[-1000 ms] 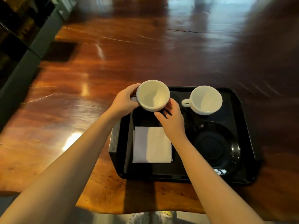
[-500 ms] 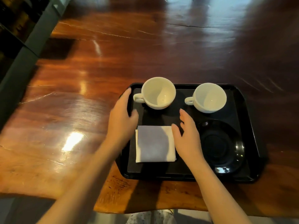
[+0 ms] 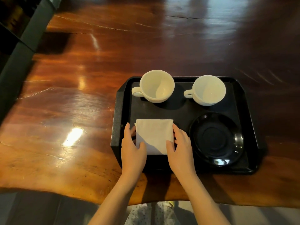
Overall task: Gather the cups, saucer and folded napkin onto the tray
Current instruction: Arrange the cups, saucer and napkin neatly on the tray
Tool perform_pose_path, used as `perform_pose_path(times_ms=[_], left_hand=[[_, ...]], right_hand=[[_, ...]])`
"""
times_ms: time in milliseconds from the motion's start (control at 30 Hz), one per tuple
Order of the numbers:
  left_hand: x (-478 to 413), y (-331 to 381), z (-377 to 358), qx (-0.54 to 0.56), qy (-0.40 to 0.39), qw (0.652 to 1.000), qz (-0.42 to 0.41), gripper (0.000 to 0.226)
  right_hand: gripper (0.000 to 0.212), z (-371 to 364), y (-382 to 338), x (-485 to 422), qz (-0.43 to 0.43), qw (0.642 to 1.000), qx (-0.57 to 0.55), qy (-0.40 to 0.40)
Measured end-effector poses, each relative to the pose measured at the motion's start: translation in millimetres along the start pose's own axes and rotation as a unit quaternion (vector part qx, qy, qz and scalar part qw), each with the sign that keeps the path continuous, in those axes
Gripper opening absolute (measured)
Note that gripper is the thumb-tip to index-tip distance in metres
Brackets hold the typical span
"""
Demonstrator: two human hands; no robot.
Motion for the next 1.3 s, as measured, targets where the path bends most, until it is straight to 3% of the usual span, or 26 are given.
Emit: perform_pose_path(times_ms=[200, 400, 533, 667, 967, 1200, 1300], left_hand=[[-7, 1, -4, 0.017, 0.037, 0.999, -0.009, 0.069], [-12, 10, -9, 0.054, 0.118, 0.991, 0.019, 0.057], [-15, 12, -12, 0.065, 0.118, 0.991, 0.022, 0.056], [-23, 3, -9, 0.067, 0.093, 0.993, 0.020, 0.058], [-9, 2, -13, -0.068, 0.109, 0.988, -0.092, 0.052], [-5, 3, -14, -0.105, 0.109, 0.985, -0.079, 0.056], [10, 13, -14, -0.134, 0.123, 0.969, -0.168, 0.058]], right_hand=[[0.057, -2, 3, 0, 0.016, 1.000, 0.005, 0.002], [0.055, -7, 6, 2, 0.011, 0.996, -0.059, 0.062], [0.053, -6, 6, 4, 0.013, 0.991, -0.088, 0.103], [0.056, -7, 6, 4, 0.012, 0.993, -0.073, 0.093], [0.060, -8, 3, 4, 0.014, 0.998, -0.015, 0.052], [0.063, -2, -7, 6, 0.028, 1.000, -0.007, 0.012], [0.066, 32, -14, 12, 0.059, 0.997, -0.014, 0.037]])
Point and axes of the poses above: each hand's wrist, its own x-axis away from the middle knuckle, its own z-axis out of the back of the hand, y = z × x, the point moved 2 cm from there along -x, towards the middle knuckle, and after that the axes turned 13 degrees about -x, right-handed, at the moved point
